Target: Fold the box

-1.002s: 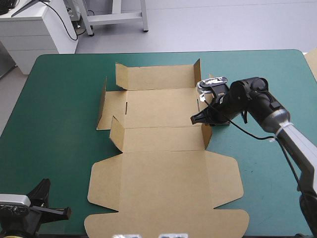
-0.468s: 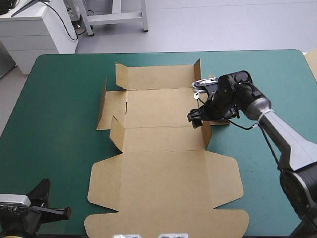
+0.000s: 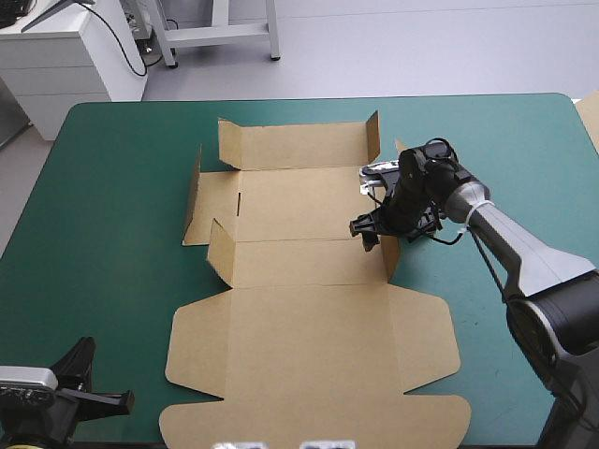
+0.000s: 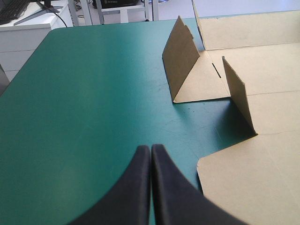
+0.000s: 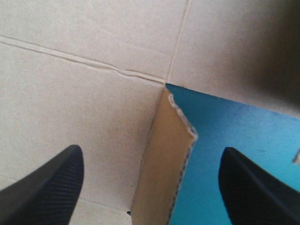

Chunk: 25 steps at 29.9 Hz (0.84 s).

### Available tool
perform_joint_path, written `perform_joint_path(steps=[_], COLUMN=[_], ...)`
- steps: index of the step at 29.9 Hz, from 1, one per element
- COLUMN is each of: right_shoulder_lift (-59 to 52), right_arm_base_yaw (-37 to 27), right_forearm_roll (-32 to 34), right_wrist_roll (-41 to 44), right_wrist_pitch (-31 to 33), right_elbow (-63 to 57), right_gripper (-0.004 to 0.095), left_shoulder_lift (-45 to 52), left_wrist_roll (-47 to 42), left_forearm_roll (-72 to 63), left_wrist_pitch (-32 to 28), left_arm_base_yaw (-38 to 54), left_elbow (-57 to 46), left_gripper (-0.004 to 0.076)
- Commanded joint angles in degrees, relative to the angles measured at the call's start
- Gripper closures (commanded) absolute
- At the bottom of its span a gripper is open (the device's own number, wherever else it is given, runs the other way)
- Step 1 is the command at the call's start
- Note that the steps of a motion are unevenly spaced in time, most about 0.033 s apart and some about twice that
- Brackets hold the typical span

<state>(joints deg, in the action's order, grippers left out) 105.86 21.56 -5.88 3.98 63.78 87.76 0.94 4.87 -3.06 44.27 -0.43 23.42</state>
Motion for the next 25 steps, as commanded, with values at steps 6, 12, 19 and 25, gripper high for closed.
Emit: perform_joint_path(steps=[6, 12, 19, 25], right_shoulder_lift=[-2.41, -2.41, -2.41, -2.03], right_arm_base_yaw=[0.06, -0.04, -0.29, -0.29], right_forearm_roll=[0.35, 1.48, 1.62, 1.62], right_wrist_roll=[1.74, -1.45, -17.69, -36.68], right_wrist_pitch=[2.16, 3.22, 3.15, -0.35], right_elbow=[1.66, 2.24, 9.46, 18.46], right_gripper=[0.0919, 0.0929, 0.0929, 0.0929], left_shoulder_lift=[0.5, 0.5, 0.5, 0.5], left_wrist_roll=[-0.33, -0.33, -0.33, -0.36], left_forearm_roll=[-0.61, -0.61, -0.61, -0.61], left_wrist_pitch=[-4.4, -4.4, -4.4, -4.4], left_arm_base_yaw=[-0.32, -0.32, -0.32, -0.32], left_elbow=[1.23, 1.23, 1.23, 1.23], left_gripper=[0.0731, 0.0731, 0.0731, 0.0731])
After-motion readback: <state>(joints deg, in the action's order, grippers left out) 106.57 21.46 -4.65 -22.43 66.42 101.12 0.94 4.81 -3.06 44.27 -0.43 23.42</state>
